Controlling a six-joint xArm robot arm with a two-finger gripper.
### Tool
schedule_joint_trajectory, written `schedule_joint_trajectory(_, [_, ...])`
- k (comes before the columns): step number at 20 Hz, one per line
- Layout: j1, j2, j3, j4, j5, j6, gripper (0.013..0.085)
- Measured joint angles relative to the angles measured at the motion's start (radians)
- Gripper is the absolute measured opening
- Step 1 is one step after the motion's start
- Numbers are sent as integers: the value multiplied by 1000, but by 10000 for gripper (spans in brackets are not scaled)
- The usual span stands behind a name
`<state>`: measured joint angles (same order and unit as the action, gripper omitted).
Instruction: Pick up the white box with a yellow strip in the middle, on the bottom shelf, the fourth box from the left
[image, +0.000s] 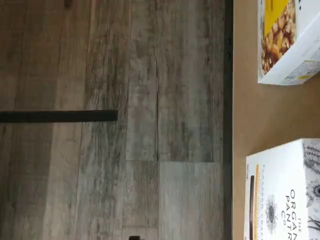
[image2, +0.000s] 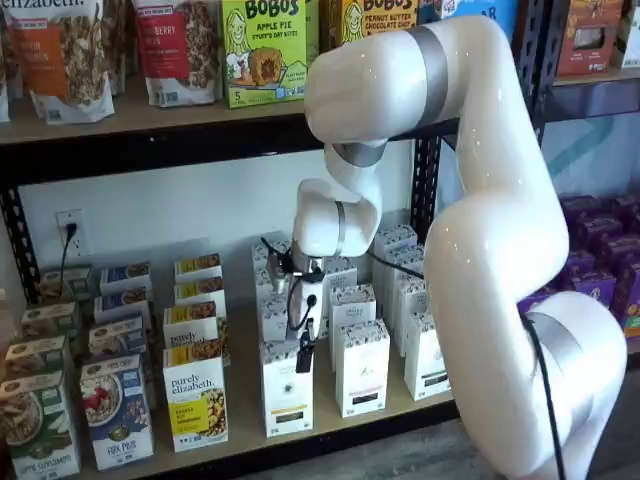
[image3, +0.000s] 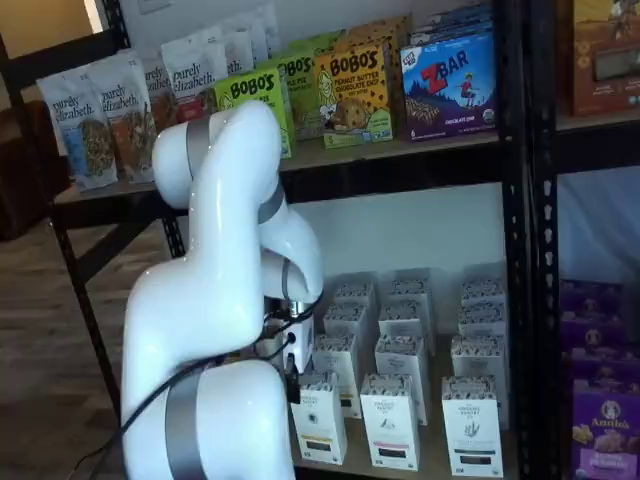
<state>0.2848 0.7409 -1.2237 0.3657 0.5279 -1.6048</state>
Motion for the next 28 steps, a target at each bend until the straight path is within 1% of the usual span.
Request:
schedule_joint_trajectory(2, [5, 12, -7, -31, -18, 32, 850])
schedule_joint_trajectory(3, [9, 23, -16, -38, -23, 41, 850])
schedule_joint_trajectory(6, [17, 48, -36, -32, -42, 42, 850])
schedule_joint_trajectory(7, [20, 51, -33, -20, -61, 33, 850])
schedule_joint_trajectory(10, [27, 67, -32, 48, -122, -24, 850])
schedule_joint_trajectory(13, [30, 86, -44, 79, -157, -52, 850])
schedule_joint_trajectory(16, [32, 110, -61, 145, -199, -112, 850])
schedule_joint_trajectory(17, [31, 115, -68, 157, -201, -123, 850])
schedule_joint_trajectory(25, [4, 156, -137, 138, -169, -125, 850])
schedule_joint_trajectory(27, [-1, 164, -153, 119, -163, -112, 850])
schedule_joint_trajectory(28, [-6, 173, -168, 101, -156, -99, 850])
